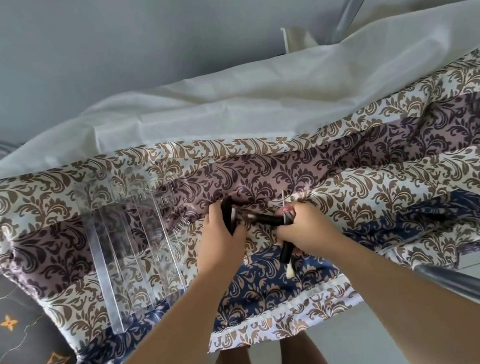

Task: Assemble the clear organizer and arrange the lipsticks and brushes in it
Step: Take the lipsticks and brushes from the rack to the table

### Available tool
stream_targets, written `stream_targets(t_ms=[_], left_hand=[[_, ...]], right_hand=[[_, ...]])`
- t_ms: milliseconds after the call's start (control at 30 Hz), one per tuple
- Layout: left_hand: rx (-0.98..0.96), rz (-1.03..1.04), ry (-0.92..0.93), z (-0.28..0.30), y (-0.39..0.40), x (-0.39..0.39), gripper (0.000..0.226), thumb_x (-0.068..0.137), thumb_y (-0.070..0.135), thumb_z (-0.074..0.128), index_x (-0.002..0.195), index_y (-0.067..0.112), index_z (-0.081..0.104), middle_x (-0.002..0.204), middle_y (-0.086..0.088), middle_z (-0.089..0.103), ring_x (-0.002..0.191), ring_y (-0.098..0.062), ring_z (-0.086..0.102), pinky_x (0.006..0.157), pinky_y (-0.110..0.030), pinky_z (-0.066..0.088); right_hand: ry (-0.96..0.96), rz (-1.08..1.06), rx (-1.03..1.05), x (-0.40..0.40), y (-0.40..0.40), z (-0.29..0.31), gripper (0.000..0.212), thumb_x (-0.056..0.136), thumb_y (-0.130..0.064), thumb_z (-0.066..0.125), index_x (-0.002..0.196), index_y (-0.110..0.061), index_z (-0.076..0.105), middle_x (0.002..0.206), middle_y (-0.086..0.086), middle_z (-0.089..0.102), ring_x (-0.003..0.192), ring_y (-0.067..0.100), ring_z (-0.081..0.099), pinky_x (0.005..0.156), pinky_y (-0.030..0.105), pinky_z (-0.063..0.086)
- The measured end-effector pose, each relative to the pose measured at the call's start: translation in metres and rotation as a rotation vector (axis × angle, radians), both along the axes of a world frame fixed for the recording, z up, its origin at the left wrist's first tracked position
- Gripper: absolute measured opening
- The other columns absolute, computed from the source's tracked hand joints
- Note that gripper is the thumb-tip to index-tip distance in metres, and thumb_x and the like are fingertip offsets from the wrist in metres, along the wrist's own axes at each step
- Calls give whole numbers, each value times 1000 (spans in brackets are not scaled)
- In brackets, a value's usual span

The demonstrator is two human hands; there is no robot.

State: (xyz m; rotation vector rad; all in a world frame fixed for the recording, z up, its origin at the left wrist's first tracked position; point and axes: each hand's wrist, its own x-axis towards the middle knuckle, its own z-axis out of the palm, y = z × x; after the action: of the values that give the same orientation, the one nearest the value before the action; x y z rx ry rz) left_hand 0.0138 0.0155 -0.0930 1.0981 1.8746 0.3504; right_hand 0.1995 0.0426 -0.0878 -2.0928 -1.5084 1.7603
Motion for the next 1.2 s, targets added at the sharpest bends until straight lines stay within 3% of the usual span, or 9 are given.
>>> stream_targets(t_ms=[133,233,400,633,767,867,1000,1067,1200], left_hand=[[-35,5,-74,9,-5,-11,35,90,17,61,104,43,41,83,5,61,51,1,58,39,-15,40],[-74,-5,-98,18,-4,-19,33,89,19,60,102,41,40,85,0,62,53,-5,58,41,-18,46],[-129,39,-119,16,-3,-29,41,90,20,61,112,45,37,93,2,64,64,-17,64,43,-23,48],[-101,97,-157,4,-17,-35,41,91,19,62,122,39,44,88,6,65,52,3,60,41,-13,41],[-113,102,-178,4,-22,-39,44,93,18,61,128,36,44,90,4,65,57,-6,60,44,-15,44],[-117,99,-208,10,-21,-45,36,92,18,62,118,36,45,90,1,64,58,-10,58,43,-15,44],[-102,122,-249,43,-12,-56,35,94,18,61,122,30,45,87,-2,61,48,-2,54,42,-18,43],[-70,129,-253,72,-7,-61,31,94,20,62,119,31,48,87,-1,62,54,-9,55,47,-23,47],[1,123,-379,149,-7,-70,26,90,20,65,92,42,52,86,-14,59,63,-19,55,57,-35,53]], right_hand=[[49,-54,-64,0,2,5,8,89,-19,65,90,-25,59,76,9,76,44,13,62,40,22,46],[-22,-4,-48,-4,5,9,12,92,-21,64,87,-25,54,78,13,74,43,15,60,36,22,44],[-308,290,123,-9,10,18,33,90,-19,62,122,-26,56,74,-5,64,52,11,56,41,26,44],[-496,881,234,-51,24,29,19,91,-8,62,108,-15,60,89,0,58,74,21,57,64,34,50],[-578,1029,192,-67,28,22,30,86,8,56,105,-13,66,77,-1,48,74,22,50,64,34,41],[-477,915,150,-61,34,24,5,91,-13,66,94,-11,63,83,3,63,67,20,57,56,33,44],[-108,451,-24,-39,35,50,33,86,-49,72,83,-17,65,68,-4,67,61,17,64,52,31,46],[-17,221,-45,-29,29,76,32,84,-55,72,82,-23,67,69,-7,72,59,9,64,55,26,45],[187,-84,-23,-26,6,143,29,86,-49,71,89,-20,71,76,-2,76,69,19,72,51,21,50]])
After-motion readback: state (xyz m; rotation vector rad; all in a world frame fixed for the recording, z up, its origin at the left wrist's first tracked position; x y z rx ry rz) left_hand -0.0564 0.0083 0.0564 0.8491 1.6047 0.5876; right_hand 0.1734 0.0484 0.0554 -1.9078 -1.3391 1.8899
